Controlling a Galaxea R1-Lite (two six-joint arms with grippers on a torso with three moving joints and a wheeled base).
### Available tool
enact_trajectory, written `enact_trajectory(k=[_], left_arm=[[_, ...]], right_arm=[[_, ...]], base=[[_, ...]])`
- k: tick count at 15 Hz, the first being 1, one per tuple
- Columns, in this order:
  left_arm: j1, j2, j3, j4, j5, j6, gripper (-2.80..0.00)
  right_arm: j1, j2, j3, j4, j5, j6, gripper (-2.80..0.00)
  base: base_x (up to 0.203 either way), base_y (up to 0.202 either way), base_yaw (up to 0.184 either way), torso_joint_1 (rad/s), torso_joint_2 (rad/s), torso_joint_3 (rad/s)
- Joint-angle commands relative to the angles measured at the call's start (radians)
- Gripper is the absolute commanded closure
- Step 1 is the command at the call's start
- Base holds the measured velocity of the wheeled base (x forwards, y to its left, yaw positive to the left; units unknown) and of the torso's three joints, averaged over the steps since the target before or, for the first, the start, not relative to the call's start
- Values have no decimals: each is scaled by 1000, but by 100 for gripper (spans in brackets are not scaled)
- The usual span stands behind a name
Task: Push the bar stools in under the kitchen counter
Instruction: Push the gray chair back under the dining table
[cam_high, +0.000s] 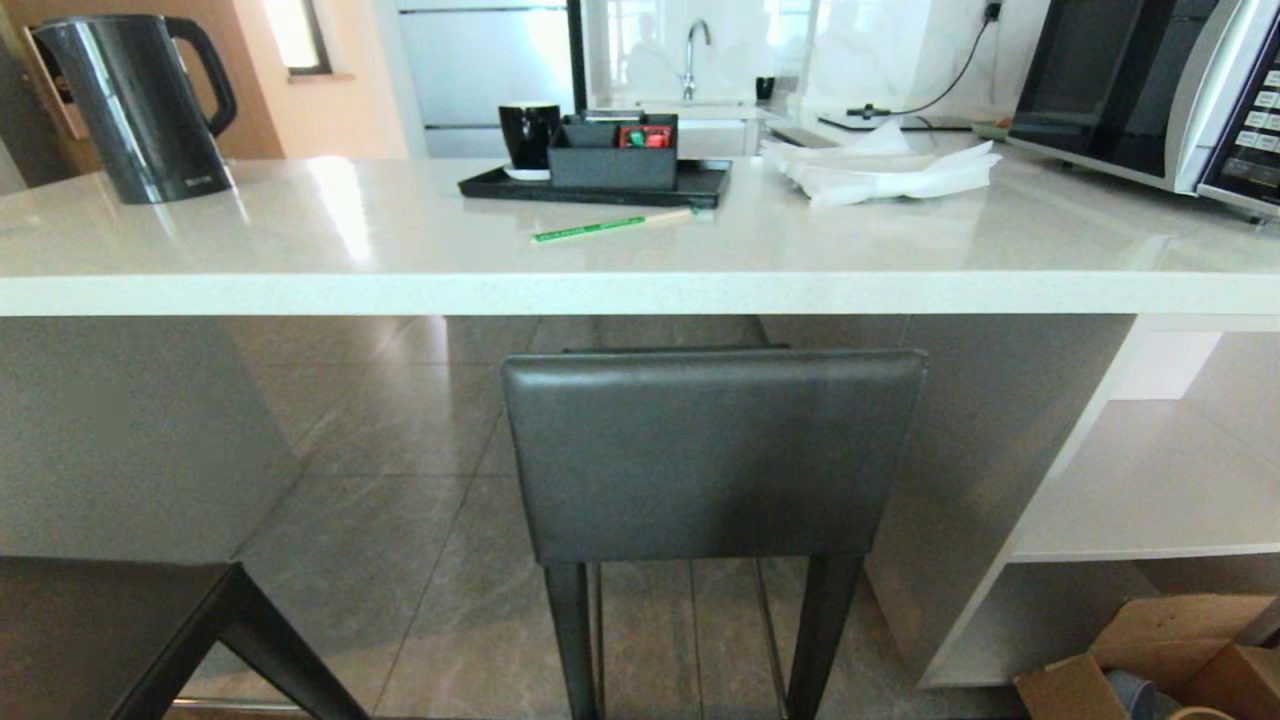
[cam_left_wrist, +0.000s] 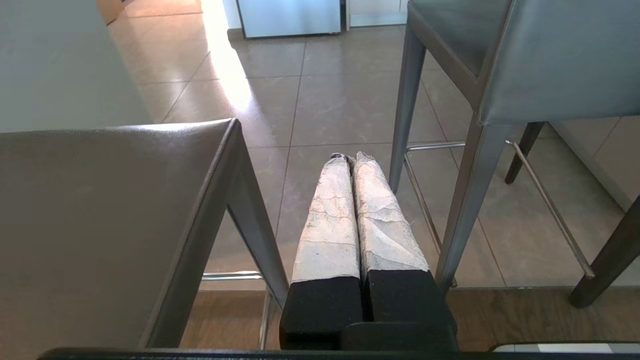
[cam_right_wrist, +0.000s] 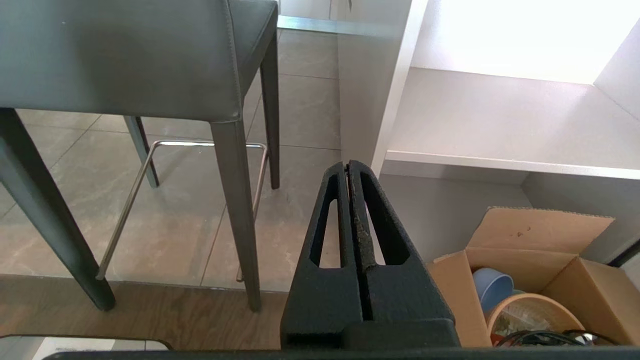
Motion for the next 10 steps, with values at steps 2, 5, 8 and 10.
enact_trajectory(k=[2,5,8,10], left_arm=[[0,1,3,-1,-3,2,0],[0,1,3,0,0,-3,0],[-1,1,3,1,0,-4,0],[0,1,3,1,0,-4,0]], right_arm=[[0,0,2,0,1,2,0],[0,0,0,0,-3,7,0],[0,1,0,0,-1,4,0],[1,0,0,0,-3,7,0]], base=[[0,0,0,0,0,0],[-137,0,1,4,4,4],[-199,0,-1,-3,-1,1],[-198,0,-3,2,3,5]])
